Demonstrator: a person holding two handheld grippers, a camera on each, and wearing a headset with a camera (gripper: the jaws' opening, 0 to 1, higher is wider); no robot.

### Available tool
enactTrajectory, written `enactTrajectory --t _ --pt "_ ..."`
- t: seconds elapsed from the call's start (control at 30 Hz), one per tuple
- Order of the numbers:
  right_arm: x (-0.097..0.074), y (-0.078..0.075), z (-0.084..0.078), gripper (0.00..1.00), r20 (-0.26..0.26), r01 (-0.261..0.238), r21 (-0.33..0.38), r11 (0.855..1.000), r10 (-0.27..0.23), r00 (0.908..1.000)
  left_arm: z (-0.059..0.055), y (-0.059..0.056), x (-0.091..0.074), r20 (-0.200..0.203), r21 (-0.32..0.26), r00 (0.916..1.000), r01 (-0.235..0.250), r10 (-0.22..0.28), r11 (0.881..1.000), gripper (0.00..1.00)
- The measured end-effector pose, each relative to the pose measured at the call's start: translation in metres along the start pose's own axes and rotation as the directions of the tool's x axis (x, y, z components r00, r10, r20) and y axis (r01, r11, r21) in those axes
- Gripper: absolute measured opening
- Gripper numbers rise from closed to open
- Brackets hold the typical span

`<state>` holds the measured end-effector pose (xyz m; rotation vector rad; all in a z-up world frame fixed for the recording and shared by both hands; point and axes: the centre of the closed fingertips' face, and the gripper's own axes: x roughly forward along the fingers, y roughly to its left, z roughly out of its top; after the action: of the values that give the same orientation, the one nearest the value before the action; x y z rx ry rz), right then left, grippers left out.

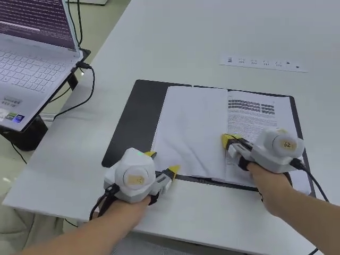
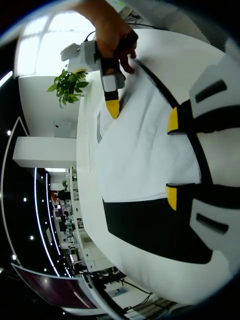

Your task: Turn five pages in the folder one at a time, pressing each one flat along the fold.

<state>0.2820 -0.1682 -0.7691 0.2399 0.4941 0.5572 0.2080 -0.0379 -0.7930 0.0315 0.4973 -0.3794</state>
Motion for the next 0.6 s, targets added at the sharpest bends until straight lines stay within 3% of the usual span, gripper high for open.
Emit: enactTrajectory --t 0.6 --pt "-0.028 0.018 -0.031 0.0 -0.052 -0.028 -0.061 0.998 0.025 0.9984 0.003 -0.002 -0.003 0.001 0.002 1.0 0.003 -0.003 1.0 0.38"
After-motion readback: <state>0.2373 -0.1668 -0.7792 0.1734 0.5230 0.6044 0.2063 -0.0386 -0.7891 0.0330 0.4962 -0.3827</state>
